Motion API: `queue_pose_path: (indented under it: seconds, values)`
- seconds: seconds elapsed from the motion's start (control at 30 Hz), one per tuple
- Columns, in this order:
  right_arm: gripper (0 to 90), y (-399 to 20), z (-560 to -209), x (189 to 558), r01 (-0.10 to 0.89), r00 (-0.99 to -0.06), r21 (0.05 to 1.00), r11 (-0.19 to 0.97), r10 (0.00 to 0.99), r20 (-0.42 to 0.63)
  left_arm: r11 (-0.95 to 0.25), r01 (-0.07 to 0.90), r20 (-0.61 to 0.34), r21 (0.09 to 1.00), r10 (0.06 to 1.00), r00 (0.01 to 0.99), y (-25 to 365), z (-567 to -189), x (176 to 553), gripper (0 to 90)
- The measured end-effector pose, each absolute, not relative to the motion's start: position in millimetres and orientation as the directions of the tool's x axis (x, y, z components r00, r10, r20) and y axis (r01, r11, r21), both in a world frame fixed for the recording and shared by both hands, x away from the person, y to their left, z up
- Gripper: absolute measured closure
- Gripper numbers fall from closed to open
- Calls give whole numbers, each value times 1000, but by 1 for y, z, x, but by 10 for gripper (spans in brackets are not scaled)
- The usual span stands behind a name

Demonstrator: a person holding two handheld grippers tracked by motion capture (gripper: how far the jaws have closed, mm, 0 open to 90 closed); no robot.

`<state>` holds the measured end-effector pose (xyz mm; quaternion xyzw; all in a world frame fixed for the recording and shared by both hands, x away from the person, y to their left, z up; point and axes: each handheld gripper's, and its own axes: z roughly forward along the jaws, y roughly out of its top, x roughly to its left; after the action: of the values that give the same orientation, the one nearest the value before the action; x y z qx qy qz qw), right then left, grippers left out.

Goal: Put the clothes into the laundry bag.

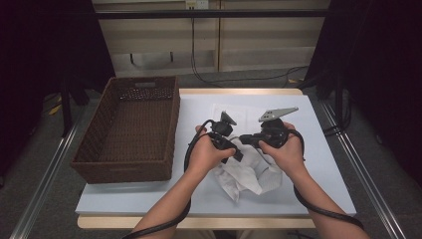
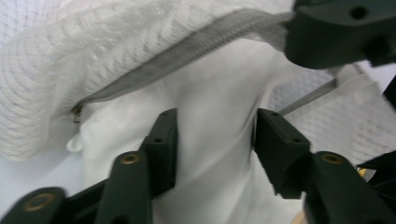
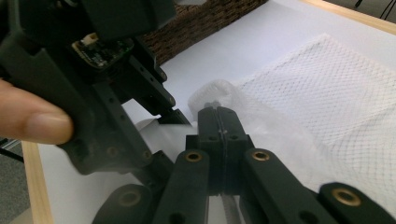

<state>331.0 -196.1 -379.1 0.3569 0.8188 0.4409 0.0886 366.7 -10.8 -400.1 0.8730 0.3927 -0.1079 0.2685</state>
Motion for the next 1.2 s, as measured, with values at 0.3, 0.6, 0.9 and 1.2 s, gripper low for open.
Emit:
queue_pose_path:
  seconds: [0.3, 0.6, 0.9, 1.2]
  values:
    - [900, -196, -381, 331, 509, -729, 784, 356, 663, 173, -575, 709, -336, 408, 628, 702, -5, -402, 360, 250]
    - [900, -196, -381, 330, 509, -728, 783, 358, 664, 170, -560, 707, -310, 432, 644, 700, 3, -411, 353, 105]
    - [900, -195, -382, 330, 506, -731, 783, 361, 662, 167, -556, 716, -327, 423, 643, 693, 4, -434, 347, 127]
    - [900, -193, -385, 330, 509, -733, 782, 361, 658, 173, -551, 726, -336, 411, 649, 682, 6, -442, 346, 337]
